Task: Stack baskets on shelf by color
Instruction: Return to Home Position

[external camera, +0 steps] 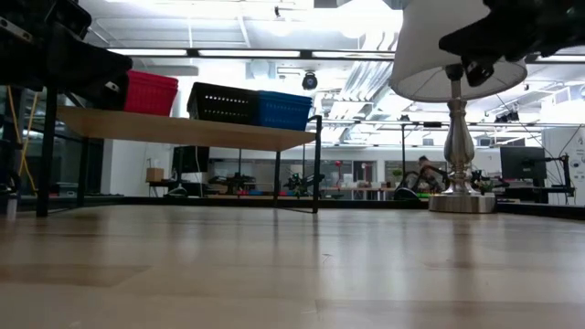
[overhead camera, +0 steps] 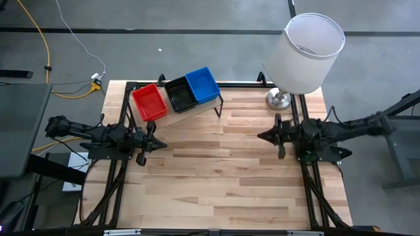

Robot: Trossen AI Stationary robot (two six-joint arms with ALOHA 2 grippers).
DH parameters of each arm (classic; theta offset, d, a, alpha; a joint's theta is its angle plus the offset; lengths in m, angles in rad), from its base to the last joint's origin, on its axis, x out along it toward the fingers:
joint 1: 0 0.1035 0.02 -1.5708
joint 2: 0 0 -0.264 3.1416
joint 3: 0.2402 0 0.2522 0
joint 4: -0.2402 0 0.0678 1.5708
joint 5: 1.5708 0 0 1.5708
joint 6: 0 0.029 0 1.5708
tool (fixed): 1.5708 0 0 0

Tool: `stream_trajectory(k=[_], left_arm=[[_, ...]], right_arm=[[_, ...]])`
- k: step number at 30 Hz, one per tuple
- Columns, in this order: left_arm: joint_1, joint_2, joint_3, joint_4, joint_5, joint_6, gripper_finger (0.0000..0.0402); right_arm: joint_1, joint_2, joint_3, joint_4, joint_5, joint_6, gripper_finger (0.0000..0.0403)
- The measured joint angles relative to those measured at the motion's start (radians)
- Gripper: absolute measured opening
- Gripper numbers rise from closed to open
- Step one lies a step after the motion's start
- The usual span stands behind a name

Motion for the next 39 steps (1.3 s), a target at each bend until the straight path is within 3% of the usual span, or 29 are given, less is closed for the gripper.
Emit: stream_trajectory(k=[3,9,24,39], left_arm=[[0.0,0.0,0.0,0.0,0.0,0.0,0.0],[0.0,0.0,0.0,0.0,0.0,0.0,0.0],[0.0,0.0,0.0,0.0,0.0,0.0,0.0],[0.0,0.0,0.0,0.0,0.0,0.0,0.0]], right_arm=[[-0.128,-0.037,-0.013,-0.019,-0.124,0.007,0.0],[-0.208,-0.107,-0.094,-0.027,-0.153,0.007,0.0],[-0.037,-0.397,-0.29,-0.017,0.054,-0.034,0.0],[0.017,-0.399,-0.29,-0.025,0.005,-0.068,0.0]])
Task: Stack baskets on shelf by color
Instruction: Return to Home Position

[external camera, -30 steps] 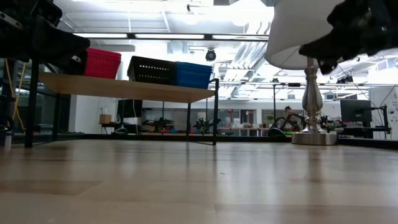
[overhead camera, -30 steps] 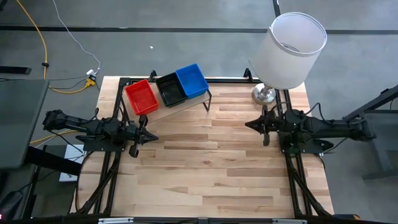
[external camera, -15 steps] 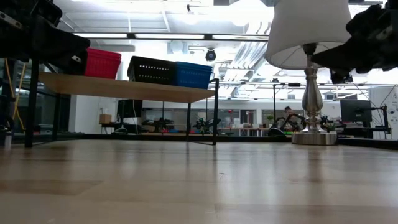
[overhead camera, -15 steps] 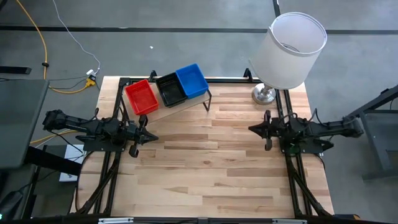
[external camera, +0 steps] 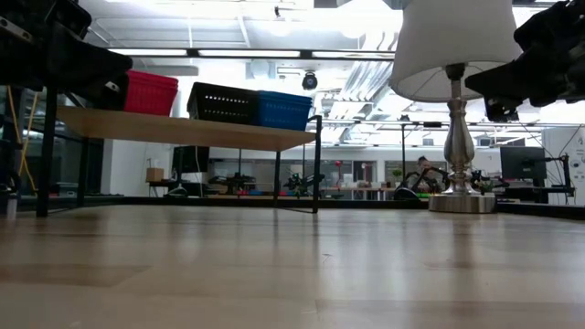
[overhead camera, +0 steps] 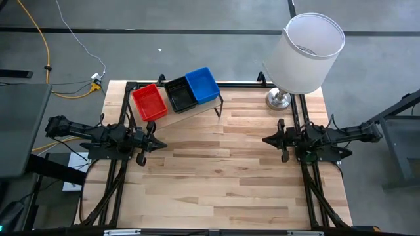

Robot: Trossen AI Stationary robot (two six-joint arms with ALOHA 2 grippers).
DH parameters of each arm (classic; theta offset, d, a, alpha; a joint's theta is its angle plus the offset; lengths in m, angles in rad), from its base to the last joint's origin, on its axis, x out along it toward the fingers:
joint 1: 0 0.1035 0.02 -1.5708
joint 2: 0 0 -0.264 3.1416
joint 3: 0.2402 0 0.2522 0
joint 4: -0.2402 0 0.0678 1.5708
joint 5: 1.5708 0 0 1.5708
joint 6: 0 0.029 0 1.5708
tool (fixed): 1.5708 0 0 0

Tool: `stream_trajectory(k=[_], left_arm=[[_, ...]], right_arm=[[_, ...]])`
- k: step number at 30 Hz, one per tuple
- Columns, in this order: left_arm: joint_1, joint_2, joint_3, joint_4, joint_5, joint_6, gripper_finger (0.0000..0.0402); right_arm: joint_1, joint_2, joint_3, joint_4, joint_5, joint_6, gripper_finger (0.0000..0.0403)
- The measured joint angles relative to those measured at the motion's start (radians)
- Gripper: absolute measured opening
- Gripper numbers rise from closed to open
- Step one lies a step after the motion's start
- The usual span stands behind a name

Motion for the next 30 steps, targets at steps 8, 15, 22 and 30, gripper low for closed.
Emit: stream_trajectory(k=[8,15,22,30], left_arm=[[0.0,0.0,0.0,0.0,0.0,0.0,0.0],[0.0,0.0,0.0,0.0,0.0,0.0,0.0001],[0.0,0.0,0.0,0.0,0.0,0.0,0.0001],[0.0,-0.022,0.0,-0.007,0.0,0.0,0.0001]], right_arm=[[0.0,0.0,0.0,0.0,-0.001,0.0,0.0],[0.0,0.0,0.0,-0.001,-0.003,0.0,0.0],[0.0,0.0,0.0,-0.001,-0.003,0.0,0.0],[0.0,0.0,0.0,-0.002,-0.003,0.0,0.0]])
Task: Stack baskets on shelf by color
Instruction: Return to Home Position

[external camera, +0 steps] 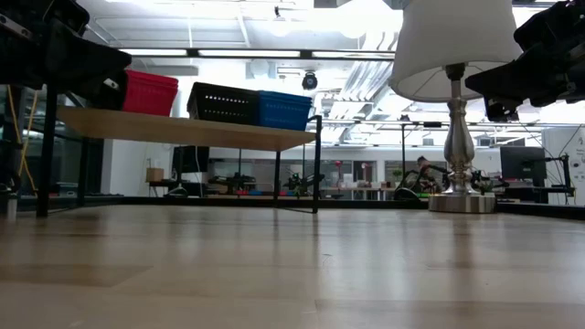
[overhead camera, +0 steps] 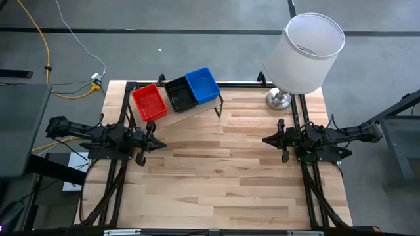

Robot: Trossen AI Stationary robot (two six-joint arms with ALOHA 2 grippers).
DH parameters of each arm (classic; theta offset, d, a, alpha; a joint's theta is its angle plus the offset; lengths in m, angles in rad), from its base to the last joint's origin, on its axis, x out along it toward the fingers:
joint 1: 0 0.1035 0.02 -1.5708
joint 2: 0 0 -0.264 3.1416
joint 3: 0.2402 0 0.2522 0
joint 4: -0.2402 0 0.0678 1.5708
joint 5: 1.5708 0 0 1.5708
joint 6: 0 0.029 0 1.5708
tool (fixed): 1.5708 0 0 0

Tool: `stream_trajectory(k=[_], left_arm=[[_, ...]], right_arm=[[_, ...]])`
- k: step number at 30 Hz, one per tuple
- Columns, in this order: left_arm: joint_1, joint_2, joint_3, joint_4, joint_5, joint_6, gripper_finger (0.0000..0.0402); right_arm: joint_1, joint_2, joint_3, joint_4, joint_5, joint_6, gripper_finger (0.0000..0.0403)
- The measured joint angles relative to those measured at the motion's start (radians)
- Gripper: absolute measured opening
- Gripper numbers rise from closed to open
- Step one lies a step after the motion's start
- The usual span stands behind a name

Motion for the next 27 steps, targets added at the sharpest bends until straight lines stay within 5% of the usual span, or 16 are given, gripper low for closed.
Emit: stream_trajectory(k=[11,27], left_arm=[[0.0,-0.158,0.001,-0.011,0.0,0.0,0.0001],[0.0,-0.155,0.0,-0.103,0.032,0.085,0.0001]], right_arm=[[0.0,0.0,0.0,0.0,0.0,0.0,0.0],[0.0,0.0,0.0,0.0,0.003,0.0,0.0]])
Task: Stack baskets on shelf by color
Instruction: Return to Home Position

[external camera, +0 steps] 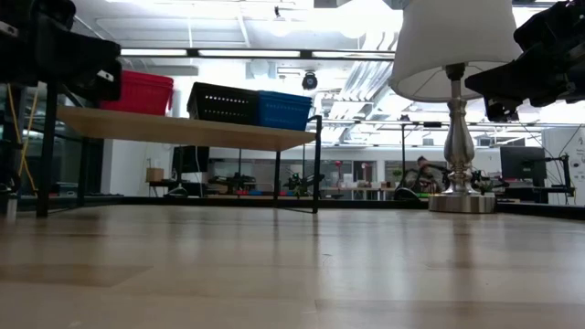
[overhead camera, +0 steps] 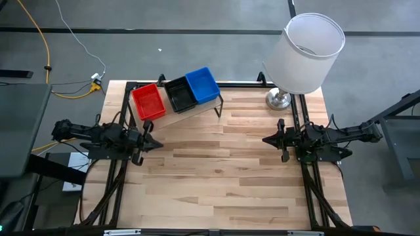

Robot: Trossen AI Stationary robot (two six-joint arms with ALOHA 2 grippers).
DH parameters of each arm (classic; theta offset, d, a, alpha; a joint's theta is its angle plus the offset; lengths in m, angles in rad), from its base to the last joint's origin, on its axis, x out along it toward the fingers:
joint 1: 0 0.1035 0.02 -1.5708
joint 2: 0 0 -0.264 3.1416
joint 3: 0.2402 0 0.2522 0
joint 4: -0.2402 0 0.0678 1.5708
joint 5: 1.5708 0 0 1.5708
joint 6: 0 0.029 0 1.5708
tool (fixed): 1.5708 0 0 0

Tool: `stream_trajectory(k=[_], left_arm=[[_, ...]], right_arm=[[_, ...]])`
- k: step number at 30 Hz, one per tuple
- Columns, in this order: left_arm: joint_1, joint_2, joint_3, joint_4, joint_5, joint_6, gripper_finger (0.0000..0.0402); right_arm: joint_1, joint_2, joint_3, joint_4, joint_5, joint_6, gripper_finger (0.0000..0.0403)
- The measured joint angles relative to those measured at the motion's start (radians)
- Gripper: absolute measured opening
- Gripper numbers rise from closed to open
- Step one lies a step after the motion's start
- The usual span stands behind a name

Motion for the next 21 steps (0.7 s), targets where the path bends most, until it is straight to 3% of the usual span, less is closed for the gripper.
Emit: stream_trajectory(k=[21], left_arm=[[0.0,0.013,0.0,0.005,-0.016,0.028,0.0003]], right_arm=[[0.0,0.0,0.0,0.0,-0.001,0.0,0.0]])
